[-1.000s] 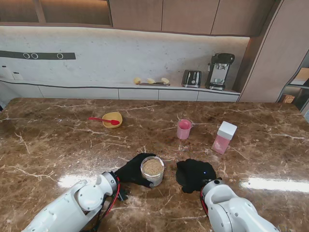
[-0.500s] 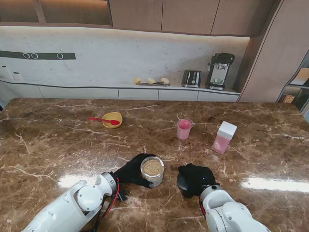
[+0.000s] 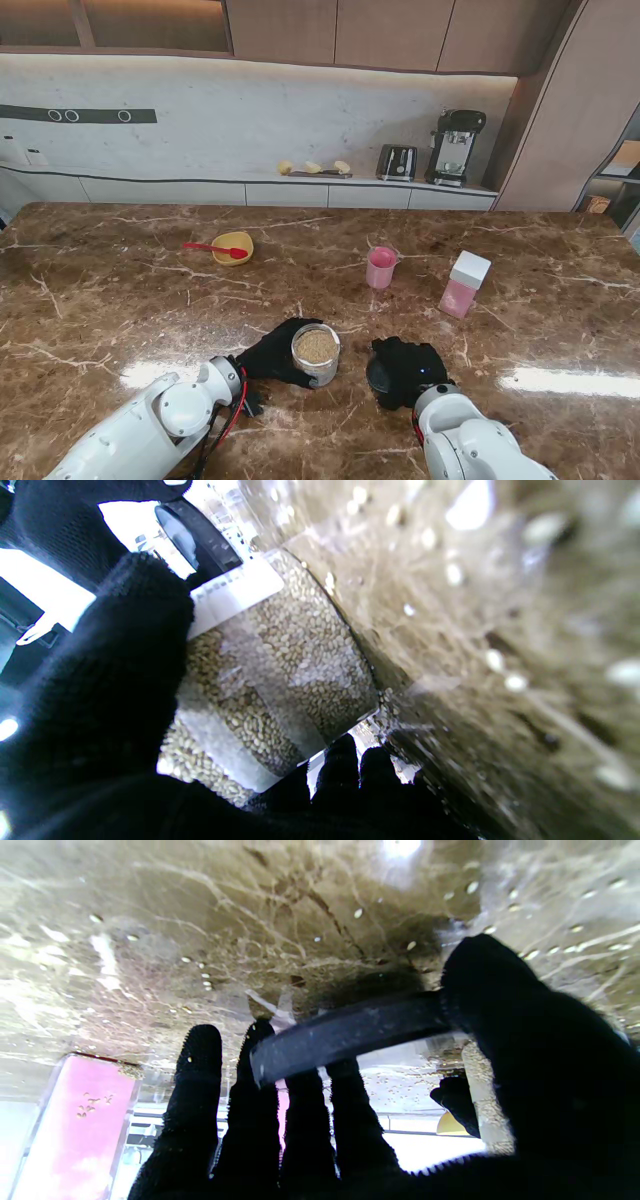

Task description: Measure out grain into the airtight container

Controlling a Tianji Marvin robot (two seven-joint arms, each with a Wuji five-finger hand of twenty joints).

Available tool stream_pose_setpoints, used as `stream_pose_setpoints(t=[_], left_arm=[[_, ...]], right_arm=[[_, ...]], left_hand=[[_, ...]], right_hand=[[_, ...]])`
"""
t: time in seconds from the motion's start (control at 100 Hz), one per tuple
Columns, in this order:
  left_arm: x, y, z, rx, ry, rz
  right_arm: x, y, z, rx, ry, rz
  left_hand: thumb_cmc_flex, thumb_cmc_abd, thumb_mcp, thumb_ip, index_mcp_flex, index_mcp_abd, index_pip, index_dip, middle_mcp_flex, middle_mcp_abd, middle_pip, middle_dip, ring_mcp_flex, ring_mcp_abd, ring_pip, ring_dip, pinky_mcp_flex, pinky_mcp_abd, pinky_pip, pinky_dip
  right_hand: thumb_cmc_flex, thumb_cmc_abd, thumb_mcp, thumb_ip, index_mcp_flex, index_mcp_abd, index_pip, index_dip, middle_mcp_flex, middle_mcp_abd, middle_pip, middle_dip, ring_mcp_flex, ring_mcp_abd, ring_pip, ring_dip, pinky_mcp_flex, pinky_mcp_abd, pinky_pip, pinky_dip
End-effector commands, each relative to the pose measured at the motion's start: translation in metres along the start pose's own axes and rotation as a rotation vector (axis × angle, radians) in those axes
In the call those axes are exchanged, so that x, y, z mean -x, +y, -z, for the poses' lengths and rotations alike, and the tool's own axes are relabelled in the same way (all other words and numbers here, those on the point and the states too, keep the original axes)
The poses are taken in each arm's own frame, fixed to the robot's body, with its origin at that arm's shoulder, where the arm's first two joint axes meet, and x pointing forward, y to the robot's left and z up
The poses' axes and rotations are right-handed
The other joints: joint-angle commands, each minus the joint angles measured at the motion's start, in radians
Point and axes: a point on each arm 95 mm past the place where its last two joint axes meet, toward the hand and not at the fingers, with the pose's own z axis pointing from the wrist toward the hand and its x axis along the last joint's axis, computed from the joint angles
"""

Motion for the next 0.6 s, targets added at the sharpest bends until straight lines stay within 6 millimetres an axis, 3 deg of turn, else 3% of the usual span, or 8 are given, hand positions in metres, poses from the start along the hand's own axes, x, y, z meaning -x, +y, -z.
stream_pose_setpoints(t=[0.0,0.31,0.37,0.4,0.43,0.5,0.59], left_arm=[[0.035,0.034,0.025,0.084,-0.111,0.014],[0.034,0.034,0.025,0.09,-0.108,0.011],[0.034,0.034,0.025,0.089,-0.108,0.009],[0.034,0.034,0.025,0.089,-0.108,0.006],[0.034,0.033,0.025,0.09,-0.107,0.003],[0.034,0.033,0.025,0.091,-0.104,0.004],[0.034,0.033,0.025,0.092,-0.097,0.004]], right_arm=[[0.002,-0.012,0.004,-0.053,-0.005,-0.006],[0.001,-0.008,0.009,-0.028,0.01,-0.023],[0.001,-0.005,0.01,-0.015,0.009,-0.028],[0.001,-0.003,0.011,-0.012,0.008,-0.029],[0.001,-0.002,0.011,-0.008,0.006,-0.029],[0.001,0.0,0.012,0.003,0.003,-0.036],[0.001,0.003,0.013,0.015,0.0,-0.045]], left_hand=[[0.039,0.221,0.104,0.045,0.038,-0.083,-0.002,-0.012,-0.011,-0.007,-0.026,-0.013,-0.003,0.135,0.013,-0.005,0.125,0.267,0.17,0.08],[0.026,0.199,0.089,0.048,-0.005,-0.07,-0.022,-0.025,-0.021,-0.009,-0.049,-0.004,-0.007,0.133,0.003,-0.006,0.124,0.265,0.157,0.084],[0.026,0.18,0.091,0.05,-0.031,-0.059,-0.036,-0.031,-0.023,-0.006,-0.054,-0.002,-0.008,0.136,-0.001,-0.007,0.124,0.265,0.154,0.085],[0.019,0.171,0.09,0.05,-0.045,-0.056,-0.045,-0.035,-0.026,-0.006,-0.058,-0.002,-0.009,0.137,-0.003,-0.007,0.123,0.265,0.151,0.085],[0.009,0.16,0.092,0.051,-0.059,-0.053,-0.064,-0.048,-0.028,-0.004,-0.069,-0.002,-0.011,0.139,-0.009,-0.009,0.123,0.265,0.142,0.084],[-0.016,0.139,0.084,0.048,-0.097,-0.05,-0.094,-0.065,-0.038,-0.004,-0.084,-0.001,-0.015,0.139,-0.017,-0.011,0.12,0.262,0.129,0.083],[-0.024,0.12,0.062,0.047,-0.107,-0.056,-0.177,-0.113,-0.045,-0.004,-0.11,0.009,-0.015,0.141,-0.028,-0.012,0.122,0.261,0.104,0.092]], right_hand=[[-0.047,0.005,-0.023,0.007,-0.052,0.036,-0.047,-0.017,-0.043,0.015,-0.047,-0.042,-0.044,-0.012,-0.055,-0.052,-0.039,0.009,-0.041,0.014],[-0.086,0.06,-0.111,0.011,-0.118,0.059,-0.116,-0.045,-0.102,0.037,-0.143,-0.129,-0.154,0.005,-0.18,-0.127,-0.125,0.007,-0.138,0.021],[-0.067,0.11,-0.191,0.023,-0.118,0.058,-0.116,-0.044,-0.099,0.035,-0.145,-0.13,-0.152,0.005,-0.184,-0.133,-0.126,0.007,-0.152,0.026],[-0.046,0.172,-0.323,0.049,-0.118,0.059,-0.117,-0.045,-0.097,0.034,-0.141,-0.129,-0.15,0.004,-0.183,-0.134,-0.126,0.008,-0.158,0.033],[-0.069,0.176,-0.379,0.056,-0.119,0.06,-0.118,-0.045,-0.097,0.034,-0.14,-0.129,-0.149,0.004,-0.183,-0.134,-0.126,0.008,-0.16,0.034],[-0.109,0.123,-0.353,0.098,-0.122,0.062,-0.118,-0.045,-0.099,0.032,-0.139,-0.13,-0.152,0.004,-0.185,-0.135,-0.128,0.007,-0.163,0.036],[-0.13,0.103,-0.316,0.101,-0.122,0.062,-0.118,-0.046,-0.099,0.034,-0.139,-0.132,-0.156,0.003,-0.186,-0.135,-0.131,0.006,-0.166,0.038]])
